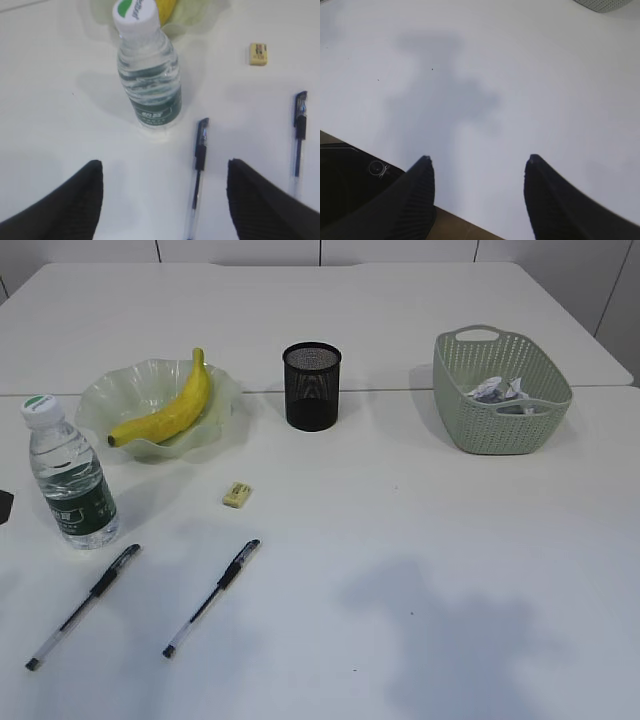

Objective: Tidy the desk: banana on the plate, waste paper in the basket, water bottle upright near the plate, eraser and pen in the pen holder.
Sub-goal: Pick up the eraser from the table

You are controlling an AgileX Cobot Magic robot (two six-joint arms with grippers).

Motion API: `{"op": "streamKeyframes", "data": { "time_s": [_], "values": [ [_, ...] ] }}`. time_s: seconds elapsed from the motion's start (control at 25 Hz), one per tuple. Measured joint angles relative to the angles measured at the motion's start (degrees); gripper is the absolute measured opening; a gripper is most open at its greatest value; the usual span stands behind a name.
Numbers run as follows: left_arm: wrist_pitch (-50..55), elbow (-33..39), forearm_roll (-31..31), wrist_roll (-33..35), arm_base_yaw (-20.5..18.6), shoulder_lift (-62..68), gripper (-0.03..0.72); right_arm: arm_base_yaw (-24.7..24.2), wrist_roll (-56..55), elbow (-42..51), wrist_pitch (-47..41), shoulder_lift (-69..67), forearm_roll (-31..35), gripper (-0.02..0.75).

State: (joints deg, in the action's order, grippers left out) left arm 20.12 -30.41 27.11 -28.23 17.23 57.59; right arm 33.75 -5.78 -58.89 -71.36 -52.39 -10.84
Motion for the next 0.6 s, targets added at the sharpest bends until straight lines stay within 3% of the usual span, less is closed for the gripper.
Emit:
{"op": "streamKeyframes", "data": {
  "time_s": [0.2, 0.44, 0.6],
  "values": [
    [7.0, -2.1, -6.4, 1.2, 3.3, 0.0, 0.544, 0.0, 0.0, 0.0, 0.0, 0.0, 0.1, 0.428],
    [14.8, -5.2, -17.6, 11.5, 3.4, 0.0, 0.543, 0.0, 0.0, 0.0, 0.0, 0.0, 0.8, 0.428],
    [18.7, -6.8, -21.9, 16.6, 3.4, 0.0, 0.542, 0.0, 0.0, 0.0, 0.0, 0.0, 1.5, 0.428]
  ]
}}
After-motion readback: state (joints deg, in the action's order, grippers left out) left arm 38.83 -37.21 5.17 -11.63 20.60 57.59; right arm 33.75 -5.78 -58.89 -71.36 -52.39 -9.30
